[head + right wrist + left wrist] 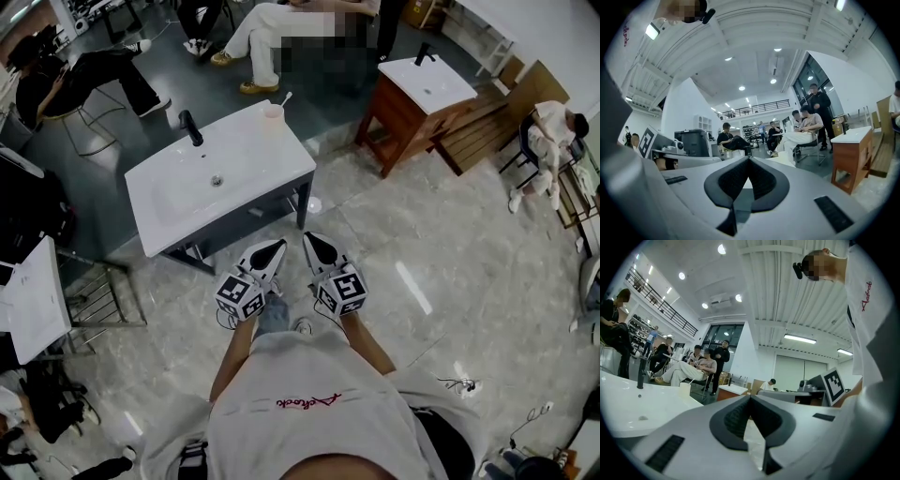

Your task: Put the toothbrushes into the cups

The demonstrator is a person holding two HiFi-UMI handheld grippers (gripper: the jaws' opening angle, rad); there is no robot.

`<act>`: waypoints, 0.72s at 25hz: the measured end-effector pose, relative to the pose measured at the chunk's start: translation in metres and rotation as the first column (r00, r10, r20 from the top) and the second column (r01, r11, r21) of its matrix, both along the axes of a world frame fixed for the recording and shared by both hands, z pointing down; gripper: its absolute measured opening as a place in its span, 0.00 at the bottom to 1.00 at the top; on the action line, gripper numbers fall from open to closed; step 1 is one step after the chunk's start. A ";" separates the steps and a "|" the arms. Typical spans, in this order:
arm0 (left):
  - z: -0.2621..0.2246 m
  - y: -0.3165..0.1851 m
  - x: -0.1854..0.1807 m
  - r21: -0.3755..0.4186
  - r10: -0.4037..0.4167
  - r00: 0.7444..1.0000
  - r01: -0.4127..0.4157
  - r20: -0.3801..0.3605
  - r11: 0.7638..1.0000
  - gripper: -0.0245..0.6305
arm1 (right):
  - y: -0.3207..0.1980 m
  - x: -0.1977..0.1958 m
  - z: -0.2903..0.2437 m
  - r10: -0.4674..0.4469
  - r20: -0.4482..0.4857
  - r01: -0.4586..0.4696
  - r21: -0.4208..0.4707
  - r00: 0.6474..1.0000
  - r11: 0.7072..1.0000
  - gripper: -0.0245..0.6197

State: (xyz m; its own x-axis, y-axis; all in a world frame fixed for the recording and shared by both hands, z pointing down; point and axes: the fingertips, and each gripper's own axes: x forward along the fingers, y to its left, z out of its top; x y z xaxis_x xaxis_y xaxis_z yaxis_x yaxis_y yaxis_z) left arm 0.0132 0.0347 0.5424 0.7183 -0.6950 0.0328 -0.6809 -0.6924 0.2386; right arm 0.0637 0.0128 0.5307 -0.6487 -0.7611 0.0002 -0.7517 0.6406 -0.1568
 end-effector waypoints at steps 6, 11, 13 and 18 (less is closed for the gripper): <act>0.002 0.030 0.004 0.001 0.002 1.000 -0.002 -0.003 1.000 0.06 | 0.030 0.001 0.002 -0.003 -0.004 0.003 0.002 1.000 1.000 0.03; 0.005 0.043 0.009 0.002 0.008 1.000 -0.008 -0.005 1.000 0.06 | 0.045 0.003 0.004 -0.001 -0.005 0.001 0.001 1.000 1.000 0.03; 0.004 0.047 0.011 0.004 0.008 1.000 -0.008 -0.008 1.000 0.06 | 0.048 0.006 0.005 0.004 -0.005 -0.004 0.003 1.000 1.000 0.03; 0.003 0.054 0.015 0.014 0.008 1.000 -0.008 -0.007 1.000 0.06 | 0.052 0.010 0.003 0.002 -0.005 -0.002 0.015 1.000 1.000 0.03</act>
